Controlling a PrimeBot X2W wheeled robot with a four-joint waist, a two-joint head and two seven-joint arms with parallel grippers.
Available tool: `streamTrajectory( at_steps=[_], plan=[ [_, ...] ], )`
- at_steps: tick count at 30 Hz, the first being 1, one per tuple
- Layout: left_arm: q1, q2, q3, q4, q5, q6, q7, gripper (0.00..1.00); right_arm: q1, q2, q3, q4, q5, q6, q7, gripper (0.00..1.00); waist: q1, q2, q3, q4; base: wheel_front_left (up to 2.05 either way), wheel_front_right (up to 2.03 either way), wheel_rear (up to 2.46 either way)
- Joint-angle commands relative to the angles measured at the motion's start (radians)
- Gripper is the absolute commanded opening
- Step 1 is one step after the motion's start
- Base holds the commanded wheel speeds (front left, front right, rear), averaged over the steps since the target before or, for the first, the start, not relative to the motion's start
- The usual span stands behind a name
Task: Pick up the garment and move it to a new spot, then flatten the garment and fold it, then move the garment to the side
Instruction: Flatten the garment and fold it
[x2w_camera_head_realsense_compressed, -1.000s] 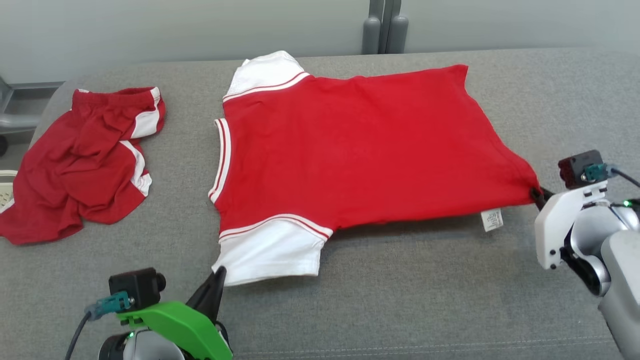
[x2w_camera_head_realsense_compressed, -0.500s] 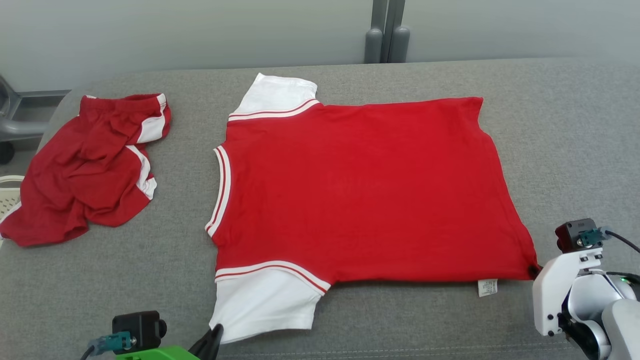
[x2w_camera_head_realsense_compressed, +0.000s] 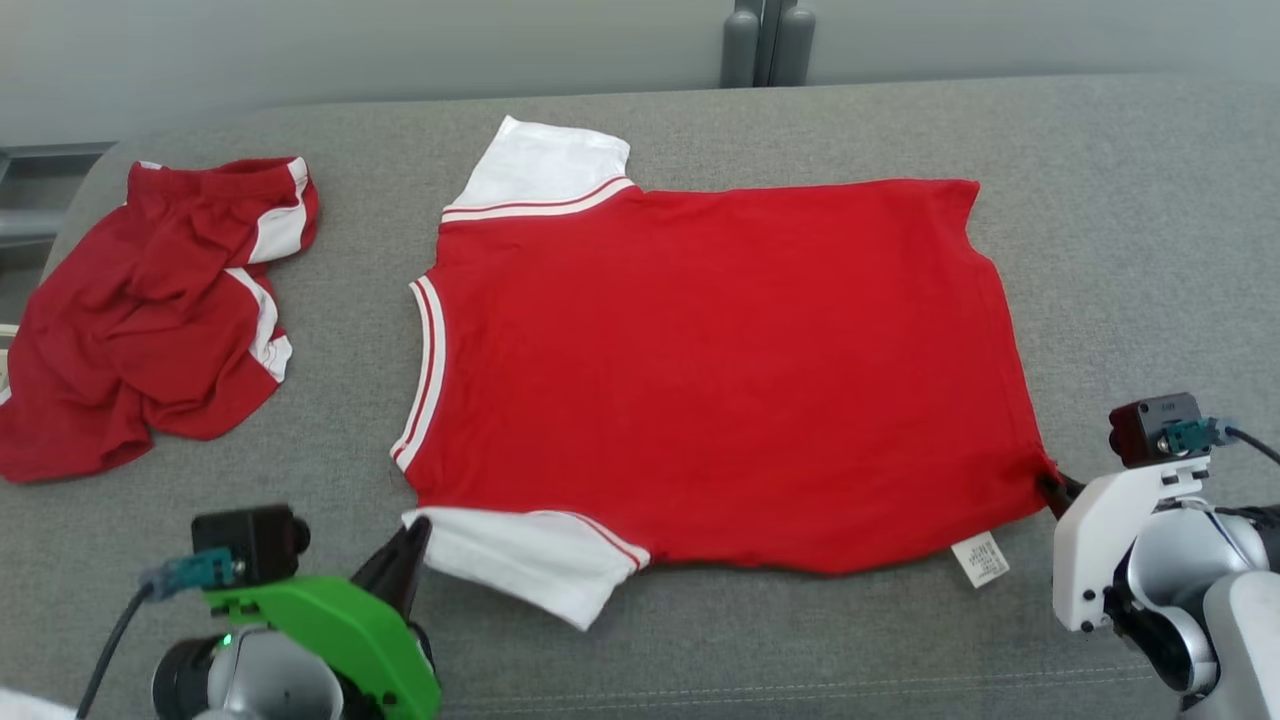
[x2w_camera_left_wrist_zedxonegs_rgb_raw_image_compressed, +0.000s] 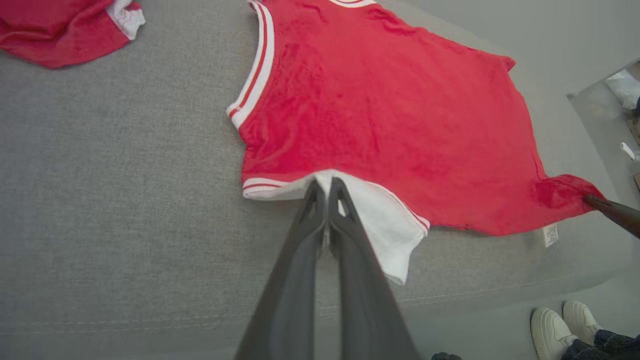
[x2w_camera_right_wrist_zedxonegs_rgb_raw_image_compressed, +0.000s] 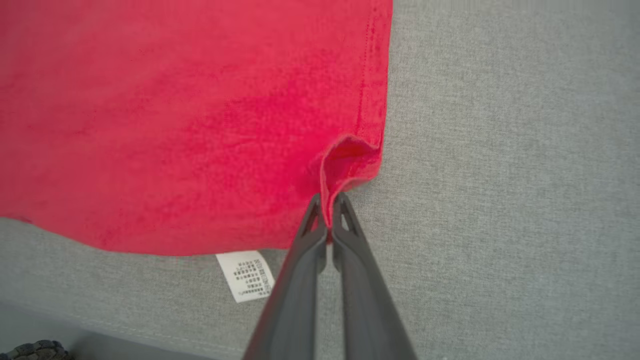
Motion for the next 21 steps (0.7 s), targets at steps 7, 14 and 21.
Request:
streamTrajectory(
  at_steps=[7,14,21],
  plan=[
    [-0.267,-0.063,-0.045,0.156,0.063,-0.052,0.056,0.0,-0.107,0.013,-0.004,0.051,-0.019,-0.001,-0.008,0.0,0.0001,0.0,0.058,0.004,0.0,0.0,0.0],
    [-0.455,-0.121,-0.061,0.32,0.098,-0.09,0.074,0.0,-0.217,0.072,-0.045,0.143,-0.024,-0.001,-0.032,0.0,0.0001,0.0,0.108,-0.008,0.0,0.0,0.0],
    [-0.572,-0.156,-0.069,0.437,0.118,-0.129,0.063,0.0,-0.304,0.11,-0.082,0.234,-0.065,-0.001,-0.06,0.0,0.0001,0.0,0.151,-0.014,0.0,0.0,0.0]
  ],
)
